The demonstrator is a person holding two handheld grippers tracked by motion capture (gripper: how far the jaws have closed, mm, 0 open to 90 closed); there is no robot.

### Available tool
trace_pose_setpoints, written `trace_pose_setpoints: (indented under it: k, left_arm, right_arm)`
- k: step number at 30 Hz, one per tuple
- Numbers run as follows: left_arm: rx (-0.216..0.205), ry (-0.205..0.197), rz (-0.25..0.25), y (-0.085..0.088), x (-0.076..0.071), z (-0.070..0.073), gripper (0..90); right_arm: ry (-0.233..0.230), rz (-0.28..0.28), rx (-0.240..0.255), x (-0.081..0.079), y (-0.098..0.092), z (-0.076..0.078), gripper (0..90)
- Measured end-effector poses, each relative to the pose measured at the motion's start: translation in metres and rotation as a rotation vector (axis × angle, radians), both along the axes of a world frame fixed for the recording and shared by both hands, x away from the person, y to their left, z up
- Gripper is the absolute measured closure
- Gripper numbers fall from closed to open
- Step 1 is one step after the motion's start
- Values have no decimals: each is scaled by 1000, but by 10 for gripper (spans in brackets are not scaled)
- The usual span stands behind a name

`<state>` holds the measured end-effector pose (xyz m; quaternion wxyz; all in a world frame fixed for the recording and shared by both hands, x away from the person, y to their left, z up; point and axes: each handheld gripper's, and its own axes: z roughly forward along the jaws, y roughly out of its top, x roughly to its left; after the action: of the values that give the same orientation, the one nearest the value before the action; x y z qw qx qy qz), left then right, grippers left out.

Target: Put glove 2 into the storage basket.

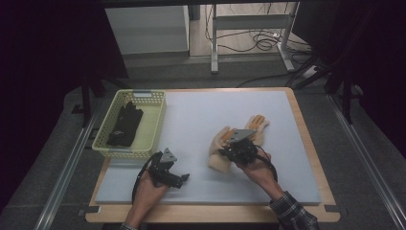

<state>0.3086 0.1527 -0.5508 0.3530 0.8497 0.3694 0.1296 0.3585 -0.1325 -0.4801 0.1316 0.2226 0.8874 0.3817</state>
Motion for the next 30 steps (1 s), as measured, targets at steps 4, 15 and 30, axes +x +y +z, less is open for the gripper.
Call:
trace_pose_setpoints:
  k: [4,15,30]
  left_arm:
    - [1,1,-2,0,0,0,7]
    - [1,2,-2,0,0,0,7]
    - [0,3,-1,0,0,0,7]
  right_arm:
    - [19,31,-21,-1,15,-14,830]
    - [35,3,8,2,18,-29,534]
    - [10,-161,40,26,-41,-10,526]
